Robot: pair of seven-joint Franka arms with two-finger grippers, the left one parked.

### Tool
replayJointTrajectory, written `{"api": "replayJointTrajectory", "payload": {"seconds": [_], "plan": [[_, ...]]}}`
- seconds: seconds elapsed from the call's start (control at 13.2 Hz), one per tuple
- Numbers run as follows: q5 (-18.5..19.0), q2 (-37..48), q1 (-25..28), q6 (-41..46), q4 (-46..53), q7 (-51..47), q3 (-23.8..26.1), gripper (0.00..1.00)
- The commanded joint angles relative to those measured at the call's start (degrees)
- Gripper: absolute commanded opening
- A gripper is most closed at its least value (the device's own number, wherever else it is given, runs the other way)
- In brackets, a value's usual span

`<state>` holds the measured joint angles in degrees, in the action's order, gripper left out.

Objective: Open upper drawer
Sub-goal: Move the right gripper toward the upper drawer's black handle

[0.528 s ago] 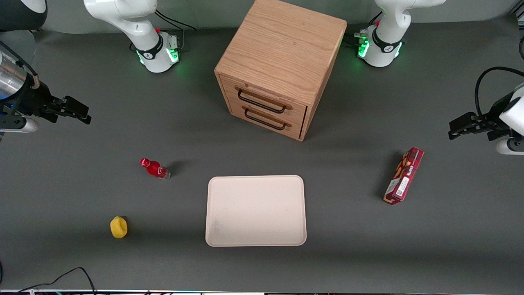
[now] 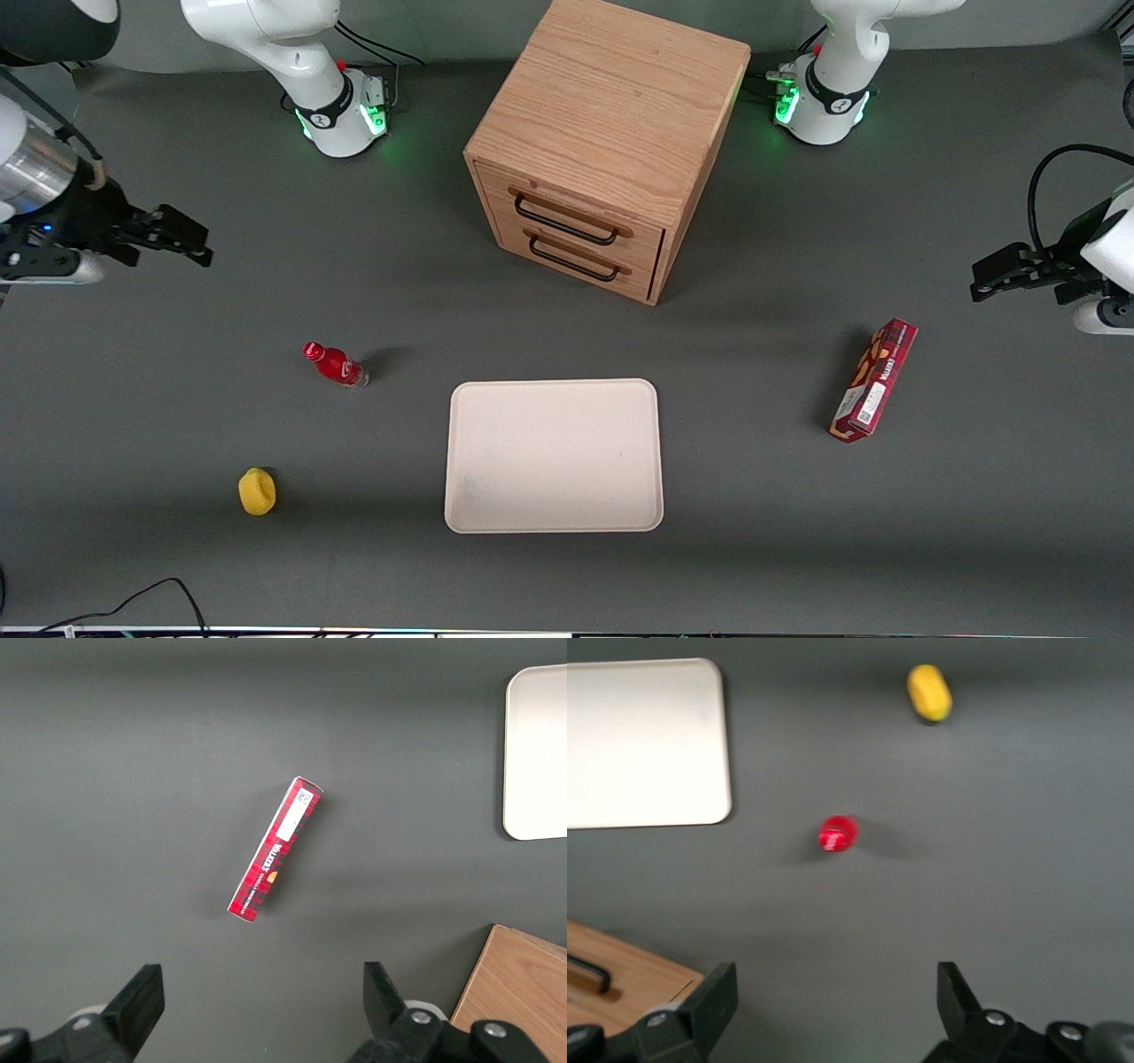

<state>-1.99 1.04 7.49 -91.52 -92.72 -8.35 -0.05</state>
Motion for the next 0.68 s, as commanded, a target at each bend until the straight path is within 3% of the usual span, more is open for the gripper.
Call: {"api": "replayJointTrajectory", "payload": {"seconds": [0.0, 0.15, 0.45, 0.6], "plan": [[-6.7, -5.6, 5.5, 2.2, 6.6, 0.8, -0.4, 1.0], [-8.7, -8.2, 9.0, 2.3, 9.4, 1.0, 1.4, 1.0], [-8.6, -20.0, 9.2, 0.7, 17.5, 5.1, 15.7, 1.0], [-8.0, -25.9, 9.2, -0.8, 21.2, 13.0, 21.7, 1.0]]}}
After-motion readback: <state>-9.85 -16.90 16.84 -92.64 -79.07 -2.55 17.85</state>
